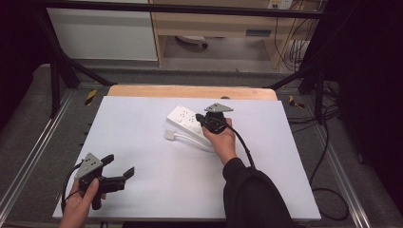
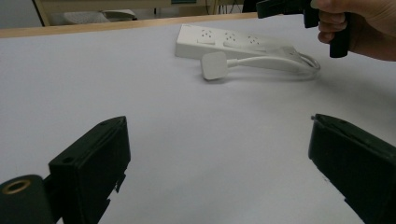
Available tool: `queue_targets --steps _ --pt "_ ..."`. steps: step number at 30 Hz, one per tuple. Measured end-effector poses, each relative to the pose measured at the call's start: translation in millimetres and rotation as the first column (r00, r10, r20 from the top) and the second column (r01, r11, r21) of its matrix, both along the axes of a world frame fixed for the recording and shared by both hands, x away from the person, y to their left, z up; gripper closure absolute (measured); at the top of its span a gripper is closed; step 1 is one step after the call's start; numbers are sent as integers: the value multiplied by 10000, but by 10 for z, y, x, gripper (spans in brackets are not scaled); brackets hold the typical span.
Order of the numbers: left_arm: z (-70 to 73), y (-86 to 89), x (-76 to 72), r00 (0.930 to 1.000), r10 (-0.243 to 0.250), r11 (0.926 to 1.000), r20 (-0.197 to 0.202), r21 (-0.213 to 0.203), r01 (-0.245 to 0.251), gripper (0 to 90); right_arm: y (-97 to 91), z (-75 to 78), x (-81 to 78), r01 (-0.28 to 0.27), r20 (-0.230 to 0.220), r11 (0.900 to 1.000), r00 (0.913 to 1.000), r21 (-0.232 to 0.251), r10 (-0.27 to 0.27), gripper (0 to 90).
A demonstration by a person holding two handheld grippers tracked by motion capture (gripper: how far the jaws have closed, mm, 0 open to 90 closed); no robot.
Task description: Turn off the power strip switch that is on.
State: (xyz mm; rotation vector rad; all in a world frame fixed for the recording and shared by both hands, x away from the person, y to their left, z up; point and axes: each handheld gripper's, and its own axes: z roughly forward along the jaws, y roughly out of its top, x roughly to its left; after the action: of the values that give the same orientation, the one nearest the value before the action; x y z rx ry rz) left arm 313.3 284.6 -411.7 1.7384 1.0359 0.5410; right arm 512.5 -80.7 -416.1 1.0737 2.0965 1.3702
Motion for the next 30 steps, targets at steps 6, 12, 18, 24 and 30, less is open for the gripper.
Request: queue_targets --steps 6,12,18,24,30 --pt "-2 -4 0 10000 -14 10000 1 80 14 56 64 -55 -5 -155 -117 9997 9998 -182 153 900" --pt "-1 0 0 10000 -15 10000 2 92 15 56 112 -94 -1 -220 -208 9995 9996 -228 215 900" --pt "-1 -2 0 10000 -29 9999 -5 102 29 56 136 -127 -2 -295 -273 9988 9992 -395 284 900" --pt "-2 -4 1 10000 -22 9999 -5 112 22 56 157 -145 -2 -326 -295 9986 9991 -420 314 900" --pt "-2 -3 1 10000 -30 9999 -12 109 31 56 188 -166 -5 -358 -377 9985 9987 -423 342 900"
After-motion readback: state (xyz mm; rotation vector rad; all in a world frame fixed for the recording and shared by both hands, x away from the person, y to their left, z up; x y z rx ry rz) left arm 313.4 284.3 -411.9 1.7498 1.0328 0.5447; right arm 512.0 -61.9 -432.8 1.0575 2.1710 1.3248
